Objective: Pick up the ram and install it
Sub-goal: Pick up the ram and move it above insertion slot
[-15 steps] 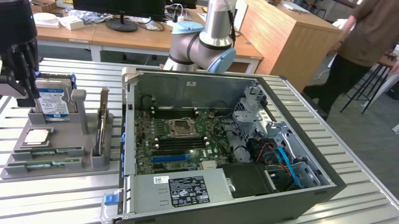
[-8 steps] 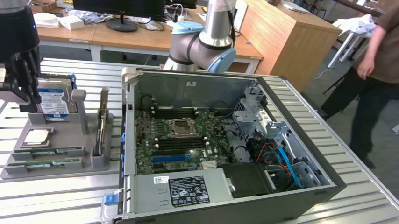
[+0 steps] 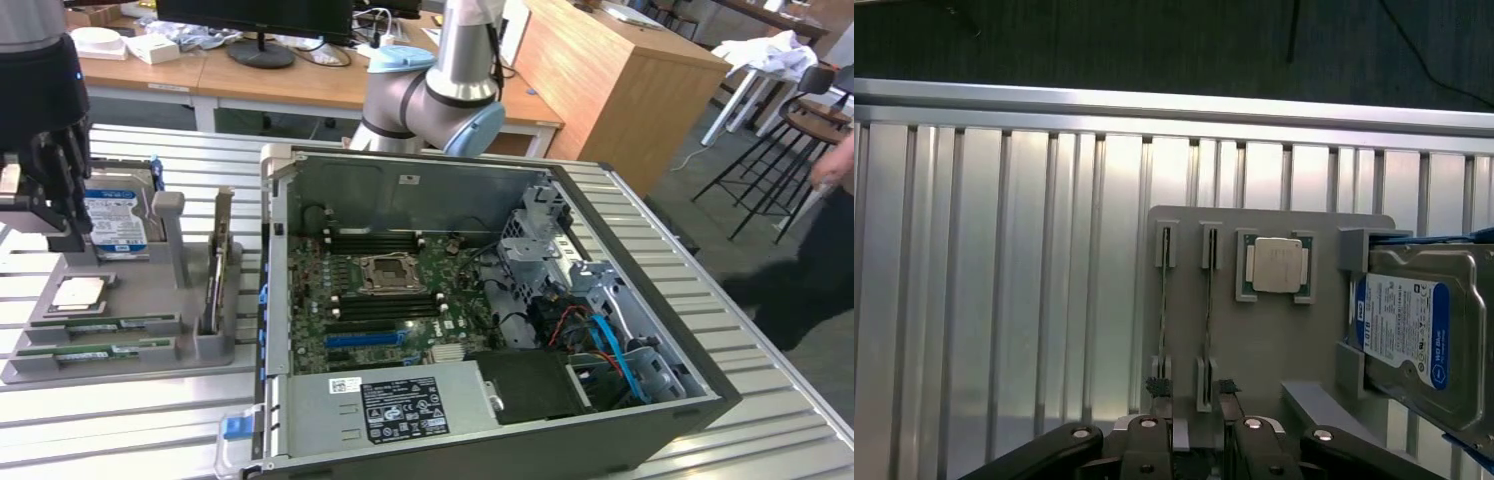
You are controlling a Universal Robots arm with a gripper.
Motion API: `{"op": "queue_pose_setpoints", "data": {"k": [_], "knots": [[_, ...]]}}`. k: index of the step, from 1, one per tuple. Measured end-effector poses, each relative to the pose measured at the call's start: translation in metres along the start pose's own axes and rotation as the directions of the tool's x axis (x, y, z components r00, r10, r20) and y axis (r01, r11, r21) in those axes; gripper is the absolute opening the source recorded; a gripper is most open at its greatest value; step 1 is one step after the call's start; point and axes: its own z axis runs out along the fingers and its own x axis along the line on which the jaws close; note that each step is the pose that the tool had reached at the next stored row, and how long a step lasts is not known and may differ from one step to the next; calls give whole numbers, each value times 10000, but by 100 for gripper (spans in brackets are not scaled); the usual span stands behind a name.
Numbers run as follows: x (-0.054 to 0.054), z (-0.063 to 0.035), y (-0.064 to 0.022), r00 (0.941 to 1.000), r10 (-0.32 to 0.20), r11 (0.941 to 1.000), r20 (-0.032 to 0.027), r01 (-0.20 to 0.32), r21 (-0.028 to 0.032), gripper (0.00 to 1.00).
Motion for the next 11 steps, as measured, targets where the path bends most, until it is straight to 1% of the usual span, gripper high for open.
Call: {"op": "queue_pose_setpoints", "data": {"k": [11], "knots": [[2, 175, -4, 10000, 0, 10000, 0, 0, 0, 30]]}}
